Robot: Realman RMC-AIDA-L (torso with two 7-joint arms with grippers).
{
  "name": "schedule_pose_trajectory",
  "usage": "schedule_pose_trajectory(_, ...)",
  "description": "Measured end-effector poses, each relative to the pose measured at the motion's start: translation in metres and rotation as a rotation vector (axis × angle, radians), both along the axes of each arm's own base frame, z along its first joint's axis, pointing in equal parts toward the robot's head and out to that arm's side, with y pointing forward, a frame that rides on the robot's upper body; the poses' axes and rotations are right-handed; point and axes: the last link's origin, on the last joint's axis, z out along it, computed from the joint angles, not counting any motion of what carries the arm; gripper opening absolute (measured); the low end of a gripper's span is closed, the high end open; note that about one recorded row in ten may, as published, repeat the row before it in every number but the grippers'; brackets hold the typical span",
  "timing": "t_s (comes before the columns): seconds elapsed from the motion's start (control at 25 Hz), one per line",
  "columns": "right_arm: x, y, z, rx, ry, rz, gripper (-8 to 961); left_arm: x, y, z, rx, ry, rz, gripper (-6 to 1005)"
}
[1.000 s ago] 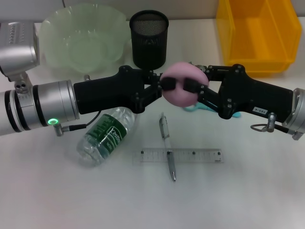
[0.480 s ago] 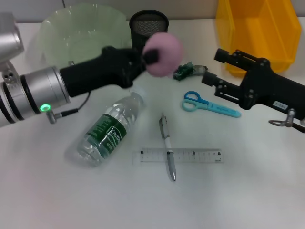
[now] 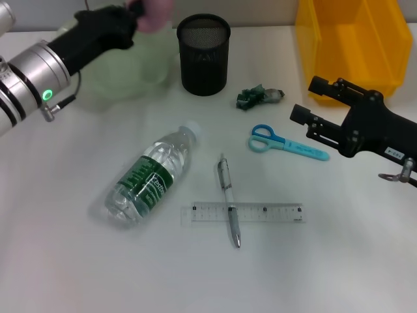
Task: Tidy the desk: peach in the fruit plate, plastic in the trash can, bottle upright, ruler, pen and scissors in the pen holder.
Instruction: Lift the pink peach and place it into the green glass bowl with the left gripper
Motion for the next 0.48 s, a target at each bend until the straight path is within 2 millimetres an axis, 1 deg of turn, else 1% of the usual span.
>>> schedule_pose_trajectory(0.12, 0.003, -0.002, 0.001, 0.003, 0.005, -0.013, 675, -0.008, 0.006, -0.001, 0.039, 0.041, 0.060, 35)
schedule_pose_trajectory(0.2, 0.004, -0.003, 0.001, 0.002, 0.006, -0.017, 675, -0.008, 0.006, -0.001, 0.039, 0.041, 0.060, 35)
schedule_pose_trajectory(0.24, 0.004, -0.003, 0.001, 0.002, 0.006, -0.019, 675, -0.016, 0.009, 0.000, 0.061, 0.068, 0.112, 35)
schedule_pose_trajectory(0.32, 0.005, -0.003, 0.001, 0.002, 0.005, -0.021, 674, -0.023, 0.011, 0.000, 0.077, 0.074, 0.158, 35)
schedule_pose_trajectory(0.44, 0.006, -0.002, 0.002, 0.004, 0.000, -0.028, 674, -0.026, 0.011, 0.000, 0.081, 0.072, 0.182, 35)
schedule_pose_trajectory(0.48, 0.006, -0.002, 0.001, 0.003, 0.001, -0.030, 674, -0.027, 0.011, -0.001, 0.081, 0.070, 0.186, 51)
